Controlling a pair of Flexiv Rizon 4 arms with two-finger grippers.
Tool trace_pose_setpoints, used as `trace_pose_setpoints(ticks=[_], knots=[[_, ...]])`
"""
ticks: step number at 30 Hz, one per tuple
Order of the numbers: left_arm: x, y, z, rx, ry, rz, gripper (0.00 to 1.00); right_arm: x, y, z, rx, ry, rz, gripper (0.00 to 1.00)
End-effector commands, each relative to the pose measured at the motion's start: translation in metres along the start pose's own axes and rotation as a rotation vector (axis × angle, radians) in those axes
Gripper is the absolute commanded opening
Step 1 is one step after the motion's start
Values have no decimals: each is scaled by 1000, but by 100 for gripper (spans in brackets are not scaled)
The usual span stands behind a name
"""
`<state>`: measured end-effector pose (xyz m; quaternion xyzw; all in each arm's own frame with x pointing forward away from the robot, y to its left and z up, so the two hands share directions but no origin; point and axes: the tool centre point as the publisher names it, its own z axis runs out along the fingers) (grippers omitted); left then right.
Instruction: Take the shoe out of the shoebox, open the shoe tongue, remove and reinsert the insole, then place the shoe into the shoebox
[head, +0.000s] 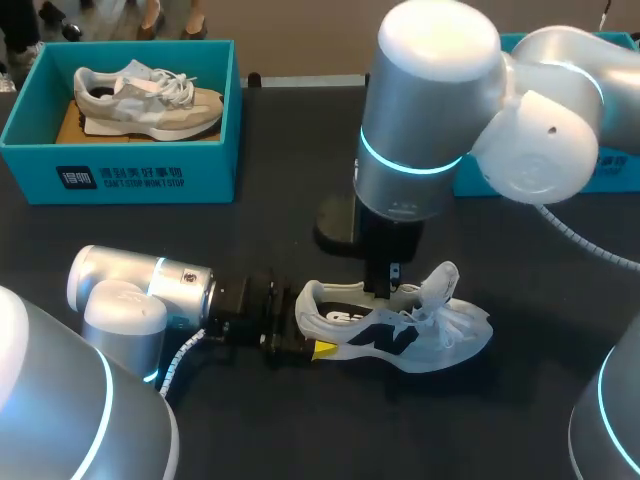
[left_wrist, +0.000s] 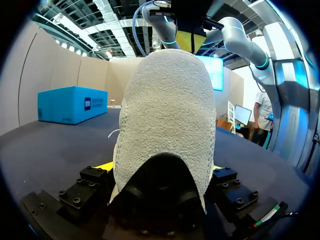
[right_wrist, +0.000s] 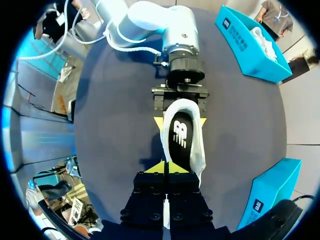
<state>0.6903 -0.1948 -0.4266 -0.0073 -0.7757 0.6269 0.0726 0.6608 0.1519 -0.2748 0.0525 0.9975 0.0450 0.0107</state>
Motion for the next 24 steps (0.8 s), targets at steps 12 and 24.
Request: trace_pose_setpoints(ticks=[12,24], knots=[[0,6,2,-3,0,-2,0,-34,30,60,69,15,-66,0],[0,6,2,-3,0,-2,0,-31,15,83,62,11,-60,0]])
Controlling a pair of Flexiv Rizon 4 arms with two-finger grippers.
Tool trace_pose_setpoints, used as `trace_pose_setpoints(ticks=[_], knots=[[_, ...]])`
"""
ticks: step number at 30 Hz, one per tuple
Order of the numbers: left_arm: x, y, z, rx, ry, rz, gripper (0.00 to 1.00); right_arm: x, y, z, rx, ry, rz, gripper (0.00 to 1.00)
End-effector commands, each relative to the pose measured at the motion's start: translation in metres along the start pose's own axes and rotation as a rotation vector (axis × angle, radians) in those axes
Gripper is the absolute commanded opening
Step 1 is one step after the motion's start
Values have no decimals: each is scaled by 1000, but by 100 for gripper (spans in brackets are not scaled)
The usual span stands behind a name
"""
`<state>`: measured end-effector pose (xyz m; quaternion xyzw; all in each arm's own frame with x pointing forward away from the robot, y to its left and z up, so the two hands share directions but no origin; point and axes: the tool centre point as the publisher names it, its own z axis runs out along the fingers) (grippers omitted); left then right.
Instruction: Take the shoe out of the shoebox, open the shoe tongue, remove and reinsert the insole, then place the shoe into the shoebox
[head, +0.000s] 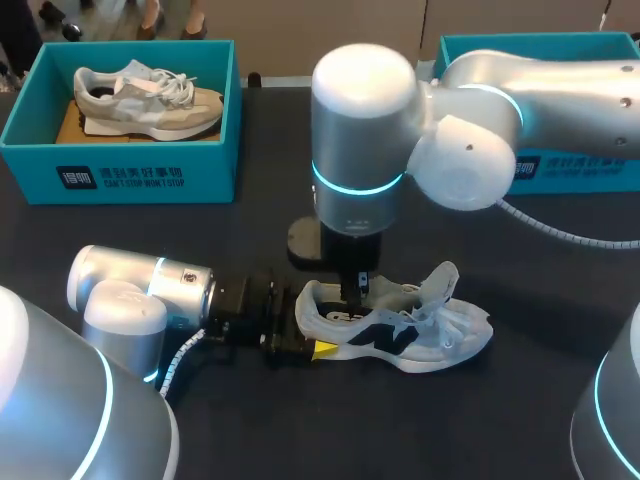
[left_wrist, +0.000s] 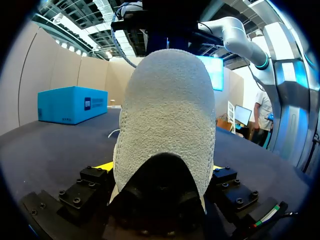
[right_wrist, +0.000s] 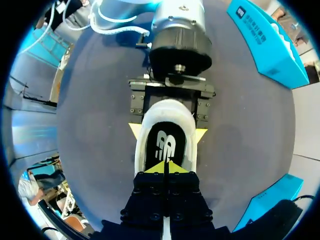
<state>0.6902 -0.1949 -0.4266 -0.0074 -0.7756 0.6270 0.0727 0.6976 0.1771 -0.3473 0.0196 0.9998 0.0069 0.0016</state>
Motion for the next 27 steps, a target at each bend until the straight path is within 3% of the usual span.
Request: trace_pose_setpoints(ticks=[1,17,27], knots=[[0,7,2,-3,0,-2,0,2,-7,9,-13,-7,6,0],[0,7,2,-3,0,-2,0,-6,-44,29,-7,-18,34,0],[0,7,2,-3,0,-2,0,-9,-57,37,8,-19,51,0]])
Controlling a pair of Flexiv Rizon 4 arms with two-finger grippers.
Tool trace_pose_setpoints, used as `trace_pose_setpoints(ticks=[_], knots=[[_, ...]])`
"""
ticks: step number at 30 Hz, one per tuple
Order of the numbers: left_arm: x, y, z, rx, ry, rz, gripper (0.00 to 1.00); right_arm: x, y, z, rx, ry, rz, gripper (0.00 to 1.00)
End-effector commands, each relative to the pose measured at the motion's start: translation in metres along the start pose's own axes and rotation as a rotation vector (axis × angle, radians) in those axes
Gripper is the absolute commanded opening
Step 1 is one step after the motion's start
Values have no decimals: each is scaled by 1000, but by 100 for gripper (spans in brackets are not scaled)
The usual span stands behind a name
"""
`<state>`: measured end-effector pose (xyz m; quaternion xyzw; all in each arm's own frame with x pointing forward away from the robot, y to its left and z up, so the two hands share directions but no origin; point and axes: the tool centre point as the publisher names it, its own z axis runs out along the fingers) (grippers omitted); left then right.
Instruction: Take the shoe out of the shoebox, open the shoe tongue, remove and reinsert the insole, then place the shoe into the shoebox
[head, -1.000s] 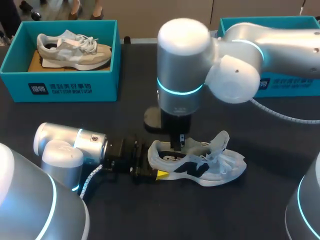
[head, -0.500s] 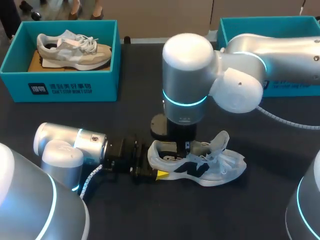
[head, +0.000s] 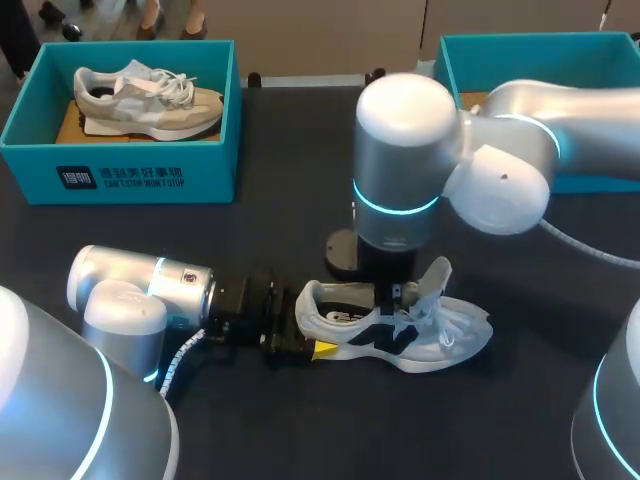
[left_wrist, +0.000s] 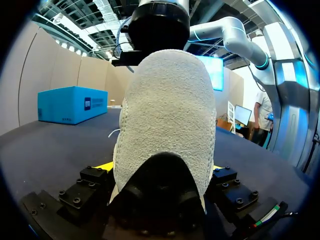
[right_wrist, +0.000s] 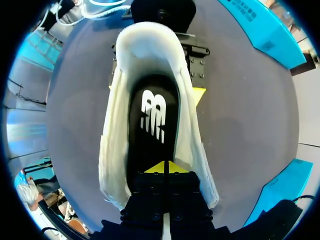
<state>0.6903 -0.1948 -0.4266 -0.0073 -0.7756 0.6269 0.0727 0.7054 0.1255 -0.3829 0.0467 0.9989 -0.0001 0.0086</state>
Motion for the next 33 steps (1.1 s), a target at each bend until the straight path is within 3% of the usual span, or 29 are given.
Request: trace_pose_setpoints(ticks=[1,5,7,15,33], knots=[[0,7,2,-3,0,-2,0,1,-5,4,-4,-5,-4,0],[0,7,2,-3,0,-2,0,0,-6,12,-6,2,-2,0],[0,7,2,-3,0,-2,0,0,-5,14,-13,-1,-5,13],[0,7,2,-3,0,-2,0,0,-6,13,-21,-27,-2,39],[0,7,2,-3,0,-2,0,3,1,47,-40,59,26,43]])
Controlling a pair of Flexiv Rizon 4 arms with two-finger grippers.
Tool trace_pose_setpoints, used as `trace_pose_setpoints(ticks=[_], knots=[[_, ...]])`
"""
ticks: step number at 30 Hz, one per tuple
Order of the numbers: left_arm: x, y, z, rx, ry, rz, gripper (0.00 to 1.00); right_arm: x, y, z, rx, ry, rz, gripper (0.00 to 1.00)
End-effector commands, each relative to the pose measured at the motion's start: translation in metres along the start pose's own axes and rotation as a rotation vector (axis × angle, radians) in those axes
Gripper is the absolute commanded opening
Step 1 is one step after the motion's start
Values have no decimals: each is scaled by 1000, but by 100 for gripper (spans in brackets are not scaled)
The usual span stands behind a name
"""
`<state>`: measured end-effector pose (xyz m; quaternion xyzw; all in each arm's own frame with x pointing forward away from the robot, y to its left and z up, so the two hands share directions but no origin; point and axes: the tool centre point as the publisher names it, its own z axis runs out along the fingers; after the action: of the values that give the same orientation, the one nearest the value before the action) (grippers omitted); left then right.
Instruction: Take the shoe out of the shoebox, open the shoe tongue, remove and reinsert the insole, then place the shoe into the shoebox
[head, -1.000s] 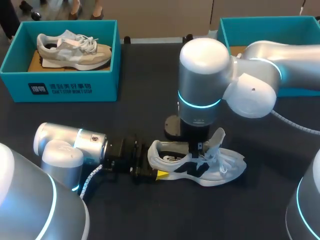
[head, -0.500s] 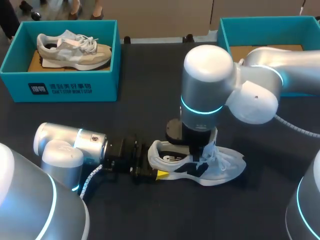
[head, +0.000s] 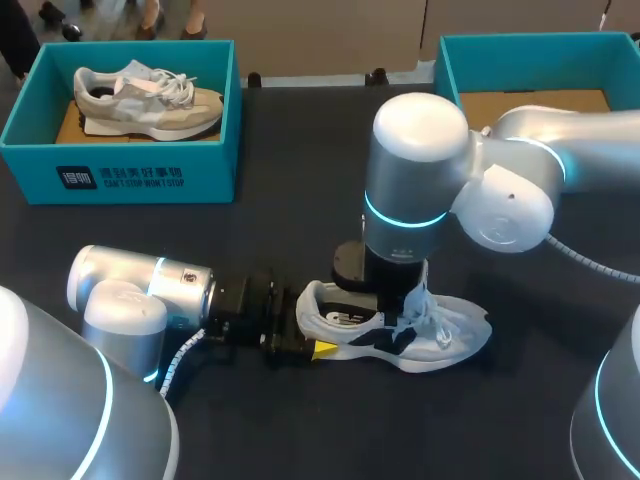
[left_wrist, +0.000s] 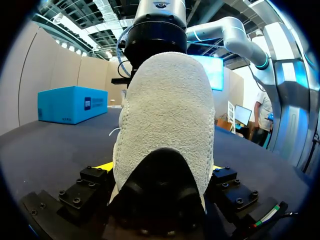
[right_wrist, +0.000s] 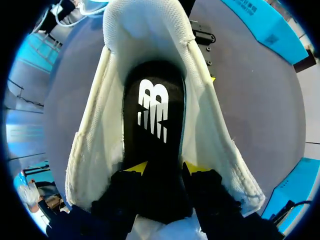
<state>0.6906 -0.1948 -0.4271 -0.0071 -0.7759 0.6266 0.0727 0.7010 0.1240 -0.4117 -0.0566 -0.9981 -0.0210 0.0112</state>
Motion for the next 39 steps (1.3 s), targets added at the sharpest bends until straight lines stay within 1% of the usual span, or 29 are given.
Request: trace_pose_setpoints(ticks=[1,3,7,12,13,14,15,16,27,33,36,37,39], knots=[[0,6,2,-2,0,-1,0,0,3,19,-2,22,5,43],[0,6,2,-2,0,-1,0,4,4,22,0,48,14,43],[0,6,2,-2,0,-1,0,15,3,26,-3,72,23,40],[0,6,2,-2,0,-1,0,29,2,27,-1,86,37,27],[0,6,2,-2,0,-1,0,30,1,27,-3,87,39,20],[0,6,2,-2,0,-1,0,32,1,26,-1,88,44,16],[0,6,2,-2,0,-1,0,33,1,26,0,89,45,5],[0,6,2,-2,0,-1,0,34,0,25,0,89,47,0],[0,6,2,-2,0,-1,0,41,-3,9,14,60,53,0],[0,6,2,-2,0,-1,0,40,-5,-5,0,43,68,0],[0,6,2,-2,0,-1,0,40,-7,-17,-32,14,79,0],[0,6,2,-2,0,-1,0,40,-9,-22,-59,-1,77,0],[0,6,2,-2,0,-1,0,40,-12,-31,-83,-19,86,0]])
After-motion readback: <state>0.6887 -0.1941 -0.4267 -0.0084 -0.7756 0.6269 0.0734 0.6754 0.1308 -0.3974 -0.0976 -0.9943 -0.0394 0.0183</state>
